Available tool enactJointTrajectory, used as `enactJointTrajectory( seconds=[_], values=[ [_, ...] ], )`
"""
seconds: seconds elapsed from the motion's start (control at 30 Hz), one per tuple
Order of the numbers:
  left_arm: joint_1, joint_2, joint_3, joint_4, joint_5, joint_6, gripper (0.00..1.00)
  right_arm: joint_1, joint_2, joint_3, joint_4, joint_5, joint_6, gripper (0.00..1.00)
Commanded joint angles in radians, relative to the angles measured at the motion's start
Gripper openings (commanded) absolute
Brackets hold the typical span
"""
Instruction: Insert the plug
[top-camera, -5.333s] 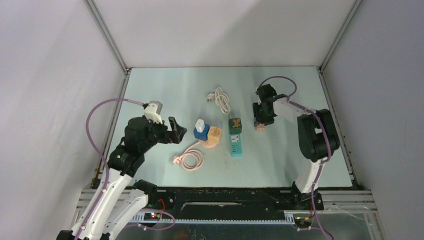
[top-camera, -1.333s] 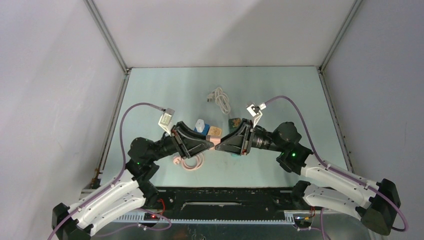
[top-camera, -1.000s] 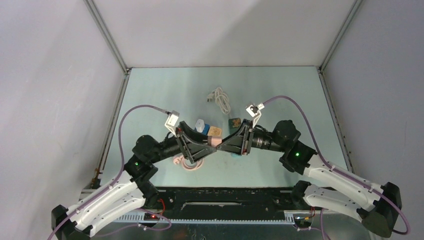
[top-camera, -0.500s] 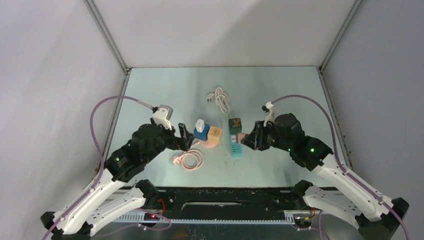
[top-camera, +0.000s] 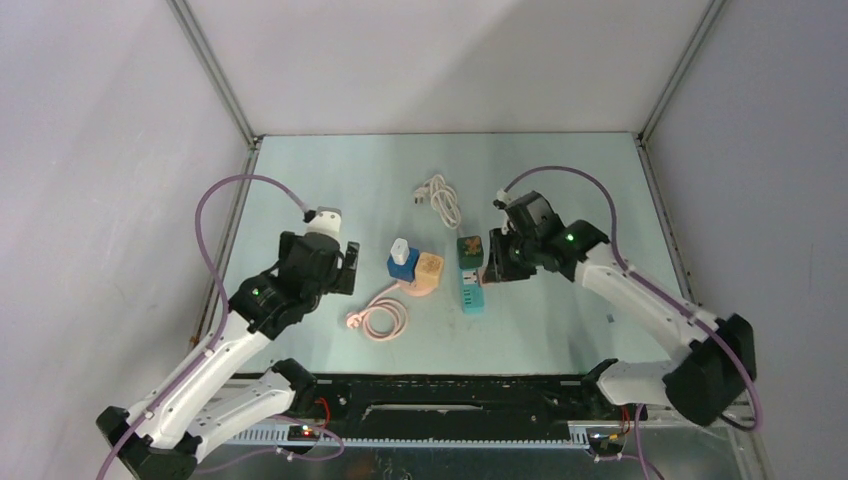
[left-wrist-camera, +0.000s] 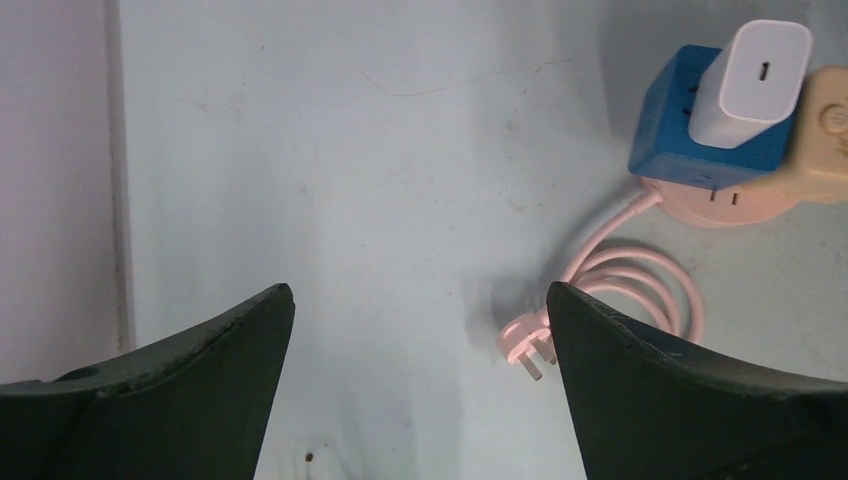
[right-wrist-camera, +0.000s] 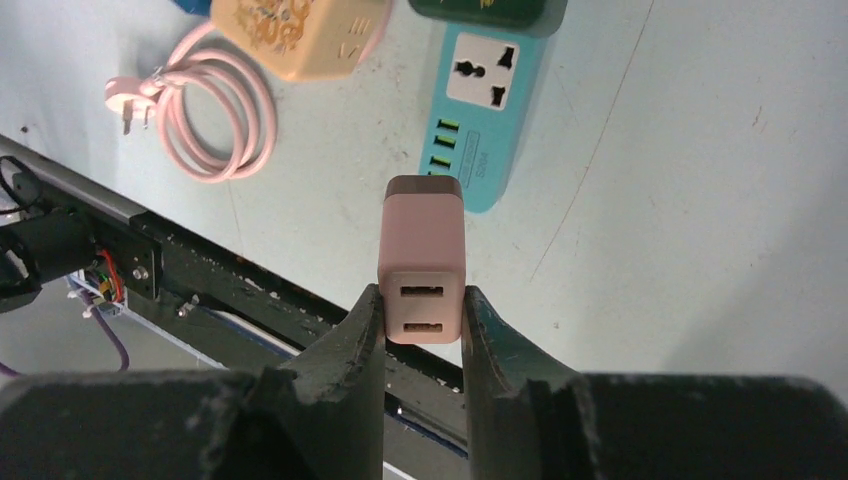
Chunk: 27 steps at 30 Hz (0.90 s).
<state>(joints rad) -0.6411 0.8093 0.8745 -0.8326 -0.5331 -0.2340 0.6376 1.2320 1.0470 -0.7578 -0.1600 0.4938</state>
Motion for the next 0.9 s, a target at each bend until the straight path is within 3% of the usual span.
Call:
enactJointTrajectory(
  seconds=[0.0,0.43,0.87],
  values=[
    [0.012,-0.013,-0.040,0.054,-0.074,0.010,1.00,-0.027,0.142,0.120,-0.058,-0.028,-0.048,0.00],
    [0.014,-0.022,-0.035,0.033,-0.150,-0.016,1.00,-0.063,0.450,0.330,-0.172,-0.006,-0.092,0.00],
    [0.014,-0.056,-0.049,0.059,-0.129,0.001,1.00,-0.031,0.576,0.404,-0.189,0.028,-0.085,0.00]
  ],
)
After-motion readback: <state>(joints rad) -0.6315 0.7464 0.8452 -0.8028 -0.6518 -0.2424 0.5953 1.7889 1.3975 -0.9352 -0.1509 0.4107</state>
